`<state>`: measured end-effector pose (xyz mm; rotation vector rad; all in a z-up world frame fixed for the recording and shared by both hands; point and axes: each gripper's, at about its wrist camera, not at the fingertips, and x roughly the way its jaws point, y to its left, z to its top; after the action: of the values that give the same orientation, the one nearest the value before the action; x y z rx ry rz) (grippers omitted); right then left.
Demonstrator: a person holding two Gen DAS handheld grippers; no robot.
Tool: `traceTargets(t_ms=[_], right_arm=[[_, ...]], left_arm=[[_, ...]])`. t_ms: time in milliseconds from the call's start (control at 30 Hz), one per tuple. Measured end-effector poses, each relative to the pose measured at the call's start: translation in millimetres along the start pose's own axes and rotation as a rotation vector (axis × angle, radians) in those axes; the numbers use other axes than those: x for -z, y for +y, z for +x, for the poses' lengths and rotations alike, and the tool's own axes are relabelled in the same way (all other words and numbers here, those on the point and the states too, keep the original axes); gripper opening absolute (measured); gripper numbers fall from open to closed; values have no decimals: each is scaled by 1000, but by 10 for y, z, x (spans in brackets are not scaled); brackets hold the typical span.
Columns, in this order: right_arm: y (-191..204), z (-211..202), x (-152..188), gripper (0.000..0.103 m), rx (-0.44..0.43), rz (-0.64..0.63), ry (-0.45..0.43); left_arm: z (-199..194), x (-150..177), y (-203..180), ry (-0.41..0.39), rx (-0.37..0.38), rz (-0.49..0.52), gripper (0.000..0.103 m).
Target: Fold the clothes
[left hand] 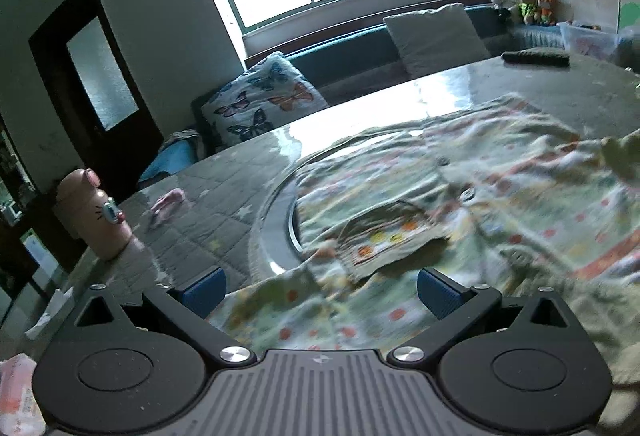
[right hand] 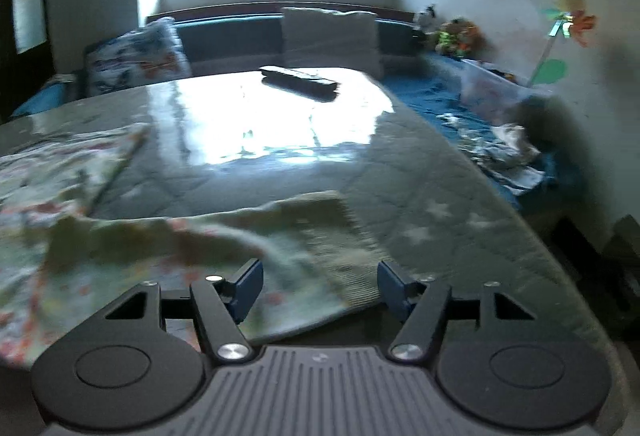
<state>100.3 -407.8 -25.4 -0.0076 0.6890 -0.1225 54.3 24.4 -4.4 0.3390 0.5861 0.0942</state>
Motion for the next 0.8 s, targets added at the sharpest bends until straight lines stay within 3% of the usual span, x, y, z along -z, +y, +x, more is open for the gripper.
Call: traceTargets(t_ms=[100,300,433,600,800], right_arm=[[-76,69,11,57,18,4,-4],[-80,47,38,40,0,11,-13],[-100,18,28,13,-16,47,-12],[-88,-110,-17,10,-54,86,-32],[61,-493,-234,9,-211,118,-96]], left_arm=[[-5,-53,-67,-10,17,5,103],[4,-129,-237,-26,54,25,103],[2,-172,-374,-32,81,39,103],[21,-198,-536,-29,118,56,103],[45,-167,-750,-22,154,99,103]])
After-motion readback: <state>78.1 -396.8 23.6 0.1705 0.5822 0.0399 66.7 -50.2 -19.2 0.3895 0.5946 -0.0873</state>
